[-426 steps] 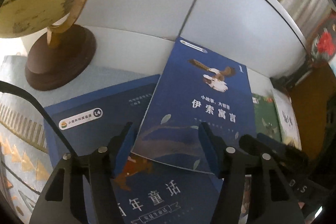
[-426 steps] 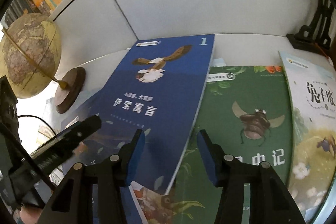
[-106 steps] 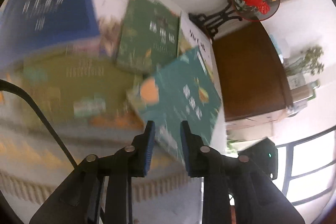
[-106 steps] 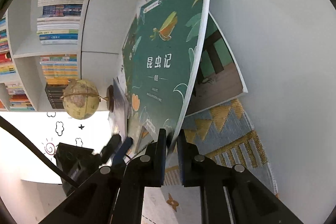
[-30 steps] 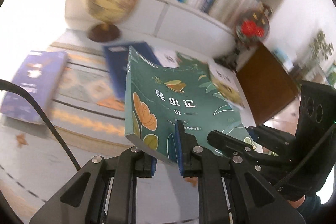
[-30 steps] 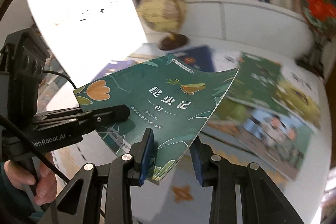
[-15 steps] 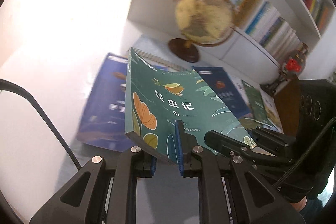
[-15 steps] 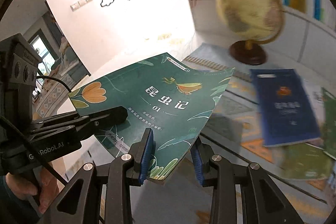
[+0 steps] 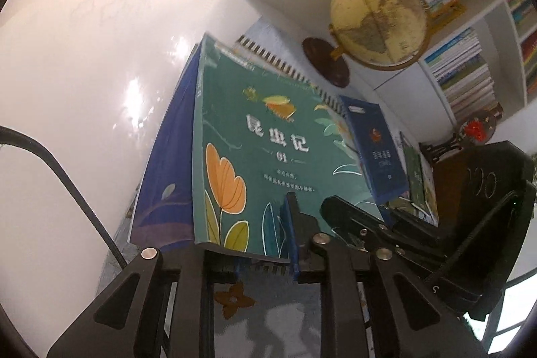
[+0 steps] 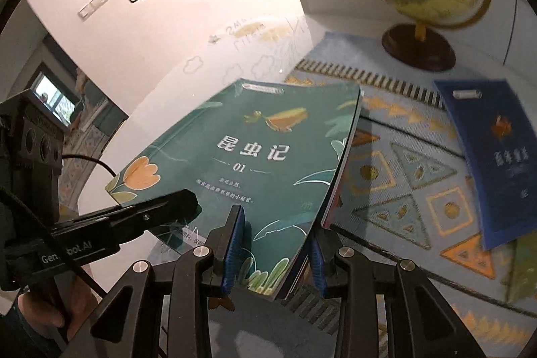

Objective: Organize books

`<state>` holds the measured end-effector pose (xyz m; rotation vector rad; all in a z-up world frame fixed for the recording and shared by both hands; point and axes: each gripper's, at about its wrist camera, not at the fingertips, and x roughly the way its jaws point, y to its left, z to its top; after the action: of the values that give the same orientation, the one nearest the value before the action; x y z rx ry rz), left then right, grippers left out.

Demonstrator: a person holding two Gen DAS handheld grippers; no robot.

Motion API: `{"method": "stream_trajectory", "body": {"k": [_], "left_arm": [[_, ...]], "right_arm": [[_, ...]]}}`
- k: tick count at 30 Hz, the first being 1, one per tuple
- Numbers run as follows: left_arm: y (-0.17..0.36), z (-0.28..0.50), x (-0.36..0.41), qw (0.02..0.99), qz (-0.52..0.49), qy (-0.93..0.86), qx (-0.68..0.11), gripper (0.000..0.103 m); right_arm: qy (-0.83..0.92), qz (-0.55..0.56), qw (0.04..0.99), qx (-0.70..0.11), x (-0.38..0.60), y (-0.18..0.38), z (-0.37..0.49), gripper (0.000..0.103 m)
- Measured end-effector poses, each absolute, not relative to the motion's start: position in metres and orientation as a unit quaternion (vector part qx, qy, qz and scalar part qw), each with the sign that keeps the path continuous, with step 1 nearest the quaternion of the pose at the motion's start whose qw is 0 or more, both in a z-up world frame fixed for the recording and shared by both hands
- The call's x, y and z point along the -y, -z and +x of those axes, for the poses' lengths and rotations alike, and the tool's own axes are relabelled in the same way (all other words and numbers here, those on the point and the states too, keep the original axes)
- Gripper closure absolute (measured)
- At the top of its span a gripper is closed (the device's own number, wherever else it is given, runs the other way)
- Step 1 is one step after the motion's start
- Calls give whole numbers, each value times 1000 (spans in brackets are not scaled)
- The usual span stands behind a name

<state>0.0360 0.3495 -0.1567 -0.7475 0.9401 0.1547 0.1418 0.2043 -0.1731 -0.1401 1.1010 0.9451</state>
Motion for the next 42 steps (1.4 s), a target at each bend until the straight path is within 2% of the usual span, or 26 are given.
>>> {"method": "stream_trajectory", "body": {"k": [5,14,20,24,26,29,32,36,38,40,42], "left_arm": [[176,35,-359,775,-414,-80,-471,78],[180,23,-361,750,-414,-120,-502,75],[186,-1,-363,737,-426,-152,-502,75],[182,-17,-354,736,-418,-171,-505,75],[180,-27,-347,733,-429,-170,-500,71],[177,-40,-330,732,-443,-163,-491,58],[171,-44,-304,740,-434,-152,-492,57],[159,-38,-257,745,-423,-120,-502,57],[153,-36,-234,750,-416,-103,-504,52],[146,-35,-210,760,-400,-93,-503,42],[135,-33,-179,776,-377,-85,-499,41]], "right_arm": [[-422,-49,744,-516,-205,185,144,69],[-405,-10,743,-533,-202,201,149,69],[-395,-25,742,-541,-207,204,146,69],[-387,-42,735,-556,-202,207,141,60],[-388,-41,726,-566,-194,210,138,58],[-390,-31,727,-564,-172,204,128,58],[-386,-19,731,-563,-140,195,115,57],[-367,15,736,-569,-87,187,101,51],[-358,29,746,-561,-56,179,90,51],[-349,13,764,-542,-30,168,78,51],[-335,-8,780,-529,-7,157,65,51]]}}
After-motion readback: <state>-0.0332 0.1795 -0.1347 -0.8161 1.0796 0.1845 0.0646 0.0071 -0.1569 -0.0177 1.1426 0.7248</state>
